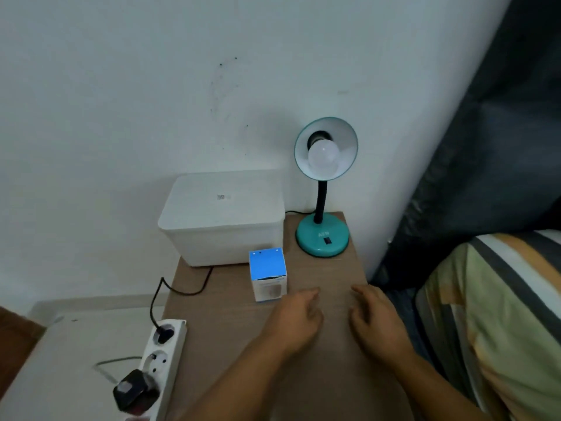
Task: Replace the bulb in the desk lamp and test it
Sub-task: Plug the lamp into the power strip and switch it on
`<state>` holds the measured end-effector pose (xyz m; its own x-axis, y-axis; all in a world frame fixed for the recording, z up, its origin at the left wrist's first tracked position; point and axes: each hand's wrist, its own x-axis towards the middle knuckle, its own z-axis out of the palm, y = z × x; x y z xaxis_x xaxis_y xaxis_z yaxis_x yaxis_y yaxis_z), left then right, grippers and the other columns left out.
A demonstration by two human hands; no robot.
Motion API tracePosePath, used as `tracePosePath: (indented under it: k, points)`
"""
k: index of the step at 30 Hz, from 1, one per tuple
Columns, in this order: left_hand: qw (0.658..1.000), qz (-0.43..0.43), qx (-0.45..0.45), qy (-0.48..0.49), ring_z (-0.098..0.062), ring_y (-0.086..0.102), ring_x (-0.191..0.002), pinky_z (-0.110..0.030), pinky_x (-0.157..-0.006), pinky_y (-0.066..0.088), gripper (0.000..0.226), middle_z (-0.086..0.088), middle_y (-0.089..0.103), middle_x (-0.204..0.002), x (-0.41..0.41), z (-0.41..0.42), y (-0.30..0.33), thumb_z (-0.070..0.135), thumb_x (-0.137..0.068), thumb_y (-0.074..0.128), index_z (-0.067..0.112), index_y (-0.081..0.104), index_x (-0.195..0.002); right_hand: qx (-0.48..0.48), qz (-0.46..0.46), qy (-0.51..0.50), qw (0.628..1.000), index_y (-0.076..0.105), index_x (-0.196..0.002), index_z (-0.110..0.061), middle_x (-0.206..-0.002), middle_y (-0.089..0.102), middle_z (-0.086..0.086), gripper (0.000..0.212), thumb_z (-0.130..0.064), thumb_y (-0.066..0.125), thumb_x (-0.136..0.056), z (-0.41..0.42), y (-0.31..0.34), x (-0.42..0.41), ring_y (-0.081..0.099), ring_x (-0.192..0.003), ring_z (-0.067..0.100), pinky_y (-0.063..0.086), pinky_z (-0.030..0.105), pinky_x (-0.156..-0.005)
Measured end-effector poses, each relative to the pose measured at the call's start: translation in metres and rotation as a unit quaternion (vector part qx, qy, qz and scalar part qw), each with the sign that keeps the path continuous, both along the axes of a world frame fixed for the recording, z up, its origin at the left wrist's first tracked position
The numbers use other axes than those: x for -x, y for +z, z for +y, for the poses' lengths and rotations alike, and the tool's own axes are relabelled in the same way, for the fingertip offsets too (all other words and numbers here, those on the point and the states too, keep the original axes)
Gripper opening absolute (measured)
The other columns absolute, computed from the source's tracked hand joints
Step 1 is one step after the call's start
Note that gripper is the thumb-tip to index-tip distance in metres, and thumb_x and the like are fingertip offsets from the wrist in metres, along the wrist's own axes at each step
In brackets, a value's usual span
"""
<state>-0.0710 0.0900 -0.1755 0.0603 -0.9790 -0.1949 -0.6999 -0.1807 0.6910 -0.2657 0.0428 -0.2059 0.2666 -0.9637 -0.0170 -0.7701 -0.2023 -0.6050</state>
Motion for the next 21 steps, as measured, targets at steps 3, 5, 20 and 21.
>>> tracePosePath:
  k: [3,5,20,21]
  points:
    - [0.999,-0.027,0.019,-0.001,-0.014,0.035,-0.142,-0.028,-0.120,0.025,0.060,0.002,0.039,-0.156,0.014,-0.024,-0.014,0.027,-0.095,0.056,0.021,0.037,-0.152,0.002,0.009,0.001,1.000,0.043,-0.140,-0.024,-0.144,0.044,-0.001,0.050,-0.031,0.054,-0.092,-0.027,-0.010,0.003,0.042,-0.131,0.017,0.034,0.030,-0.108]
    - [0.998,-0.046,0.045,0.005,-0.014,0.030,-0.145,-0.024,-0.120,0.018,0.060,0.000,0.035,-0.158,0.020,-0.040,-0.023,0.024,-0.096,0.054,0.018,0.035,-0.153,-0.003,0.019,0.003,1.000,0.037,-0.145,-0.023,-0.152,0.035,-0.001,0.053,-0.035,0.050,-0.095,-0.044,-0.012,0.000,0.034,-0.138,0.017,0.027,0.031,-0.113]
    - [0.982,-0.164,0.089,0.011,-0.018,-0.017,-0.151,-0.037,-0.124,0.002,0.097,0.001,-0.014,-0.166,0.022,-0.103,-0.061,0.061,-0.087,0.043,0.015,-0.005,-0.158,0.094,0.045,0.152,0.983,0.021,-0.152,-0.021,-0.161,0.011,0.003,0.063,-0.042,0.043,-0.098,-0.128,-0.033,-0.028,0.003,-0.149,0.018,0.016,0.041,-0.120]
    - [0.982,-0.167,0.087,0.009,-0.018,-0.016,-0.152,-0.036,-0.124,0.002,0.098,0.000,-0.014,-0.166,0.022,-0.103,-0.062,0.063,-0.087,0.041,0.014,-0.005,-0.158,0.093,0.046,0.160,0.982,0.020,-0.152,-0.020,-0.161,0.011,0.002,0.062,-0.040,0.044,-0.098,-0.131,-0.033,-0.031,0.002,-0.148,0.018,0.014,0.039,-0.120]
